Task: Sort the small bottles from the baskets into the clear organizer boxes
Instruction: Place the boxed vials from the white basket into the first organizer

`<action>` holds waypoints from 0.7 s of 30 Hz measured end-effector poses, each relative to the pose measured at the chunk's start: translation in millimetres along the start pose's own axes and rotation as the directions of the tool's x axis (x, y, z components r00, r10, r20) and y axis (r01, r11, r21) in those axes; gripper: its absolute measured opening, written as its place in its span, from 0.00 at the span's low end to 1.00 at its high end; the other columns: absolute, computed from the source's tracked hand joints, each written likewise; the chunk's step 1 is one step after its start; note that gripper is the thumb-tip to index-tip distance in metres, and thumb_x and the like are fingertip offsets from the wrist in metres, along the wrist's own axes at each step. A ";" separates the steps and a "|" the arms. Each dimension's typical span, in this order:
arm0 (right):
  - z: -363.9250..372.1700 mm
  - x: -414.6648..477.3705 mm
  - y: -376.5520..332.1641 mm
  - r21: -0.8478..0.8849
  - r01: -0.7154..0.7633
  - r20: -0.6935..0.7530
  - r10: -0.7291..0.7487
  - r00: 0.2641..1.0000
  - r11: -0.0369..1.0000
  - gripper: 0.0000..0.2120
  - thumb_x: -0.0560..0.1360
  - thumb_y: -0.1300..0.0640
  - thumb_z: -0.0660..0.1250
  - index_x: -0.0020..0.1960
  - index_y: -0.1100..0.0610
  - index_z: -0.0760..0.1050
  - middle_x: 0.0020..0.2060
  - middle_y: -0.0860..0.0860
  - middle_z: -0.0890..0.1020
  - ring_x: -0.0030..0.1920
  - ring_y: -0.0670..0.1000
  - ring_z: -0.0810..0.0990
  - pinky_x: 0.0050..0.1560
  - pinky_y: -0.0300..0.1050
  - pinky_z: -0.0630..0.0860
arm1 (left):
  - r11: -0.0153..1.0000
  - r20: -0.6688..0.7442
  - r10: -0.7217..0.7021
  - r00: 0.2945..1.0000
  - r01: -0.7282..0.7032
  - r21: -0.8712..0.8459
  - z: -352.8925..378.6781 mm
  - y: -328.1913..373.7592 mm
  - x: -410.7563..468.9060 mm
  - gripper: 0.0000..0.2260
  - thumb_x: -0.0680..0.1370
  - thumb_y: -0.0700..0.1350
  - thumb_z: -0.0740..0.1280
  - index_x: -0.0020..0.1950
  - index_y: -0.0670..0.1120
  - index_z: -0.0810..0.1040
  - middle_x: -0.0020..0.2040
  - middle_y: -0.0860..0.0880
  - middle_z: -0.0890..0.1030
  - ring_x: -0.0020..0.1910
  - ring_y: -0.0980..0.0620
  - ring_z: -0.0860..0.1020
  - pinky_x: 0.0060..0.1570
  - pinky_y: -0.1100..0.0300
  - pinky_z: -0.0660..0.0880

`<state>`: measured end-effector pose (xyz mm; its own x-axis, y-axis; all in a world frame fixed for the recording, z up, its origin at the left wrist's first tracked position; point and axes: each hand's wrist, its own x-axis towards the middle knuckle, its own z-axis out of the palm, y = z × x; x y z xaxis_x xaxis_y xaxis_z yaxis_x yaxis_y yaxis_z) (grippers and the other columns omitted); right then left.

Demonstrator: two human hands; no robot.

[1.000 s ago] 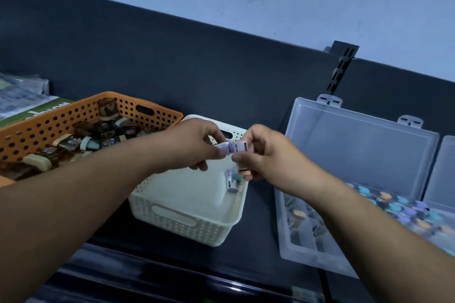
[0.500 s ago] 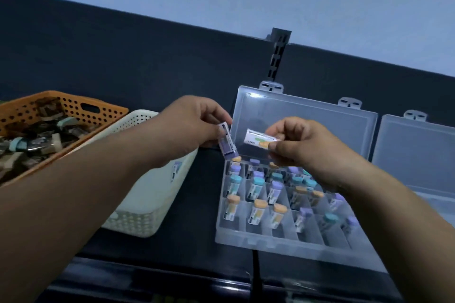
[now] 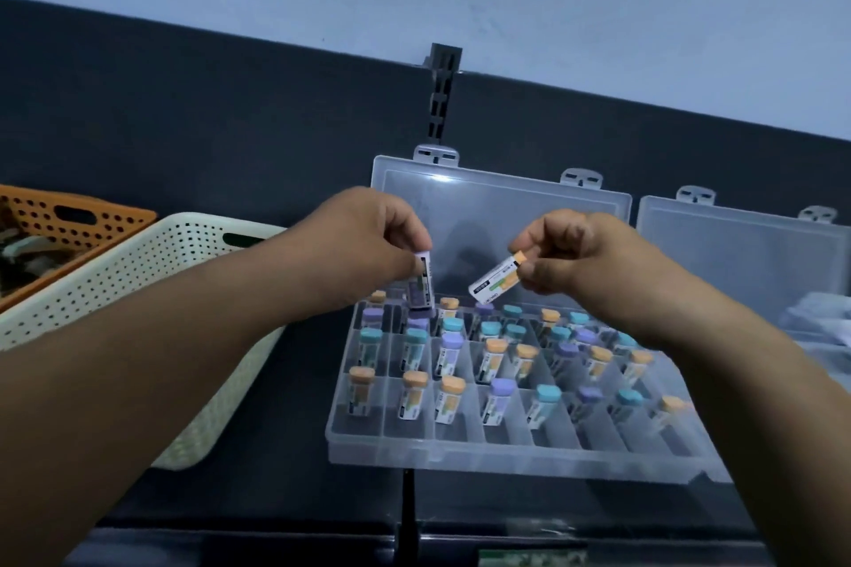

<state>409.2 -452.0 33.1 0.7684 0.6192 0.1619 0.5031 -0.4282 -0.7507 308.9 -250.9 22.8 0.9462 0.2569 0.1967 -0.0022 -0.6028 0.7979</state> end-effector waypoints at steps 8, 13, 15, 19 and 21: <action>-50.3 -22.1 34.7 -0.094 -0.060 -0.122 0.048 0.991 0.994 0.07 0.75 0.66 0.69 0.45 0.54 0.79 0.39 0.51 0.84 0.40 0.47 0.82 0.46 0.43 0.79 | 0.997 0.102 0.062 0.993 -0.065 0.027 47.6 38.2 27.0 0.05 0.73 0.40 0.71 0.40 0.49 0.80 0.37 0.48 0.81 0.33 0.53 0.76 0.36 0.59 0.76; -80.3 -34.8 61.3 -0.142 -0.089 -0.169 0.064 0.984 0.986 0.07 0.75 0.65 0.70 0.43 0.53 0.79 0.38 0.51 0.84 0.39 0.46 0.81 0.45 0.41 0.79 | 0.992 0.114 0.103 0.988 -0.110 0.057 78.9 52.9 40.6 0.07 0.73 0.39 0.71 0.39 0.50 0.79 0.36 0.50 0.81 0.34 0.53 0.77 0.36 0.62 0.74; -87.8 -37.9 69.2 -0.144 -0.090 -0.173 0.064 0.983 0.986 0.07 0.75 0.64 0.70 0.43 0.52 0.79 0.39 0.50 0.84 0.38 0.44 0.82 0.38 0.31 0.76 | 0.991 0.103 0.102 0.989 -0.110 0.074 86.8 57.2 44.6 0.08 0.73 0.39 0.72 0.37 0.51 0.79 0.35 0.52 0.81 0.33 0.55 0.76 0.36 0.63 0.74; -98.1 -39.8 82.5 -0.139 -0.090 -0.162 0.067 0.985 0.986 0.07 0.75 0.65 0.69 0.43 0.53 0.79 0.39 0.51 0.85 0.41 0.46 0.83 0.37 0.27 0.74 | 0.992 0.103 0.084 0.991 -0.093 0.080 98.2 65.6 49.3 0.06 0.73 0.38 0.71 0.39 0.49 0.80 0.36 0.49 0.82 0.33 0.54 0.75 0.33 0.65 0.72; -99.9 -38.8 87.6 -0.155 -0.078 -0.139 0.056 0.989 0.985 0.07 0.75 0.65 0.69 0.44 0.53 0.79 0.40 0.50 0.84 0.42 0.47 0.83 0.38 0.29 0.76 | 0.993 0.105 0.081 0.991 -0.089 0.074 103.0 68.1 49.5 0.05 0.73 0.38 0.71 0.41 0.47 0.81 0.38 0.46 0.83 0.35 0.52 0.77 0.35 0.63 0.74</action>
<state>462.9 -579.2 25.1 0.8431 0.4964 0.2070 0.4969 -0.5717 -0.6529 388.9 -357.0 28.2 0.9716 0.1265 0.1999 -0.0626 -0.6777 0.7327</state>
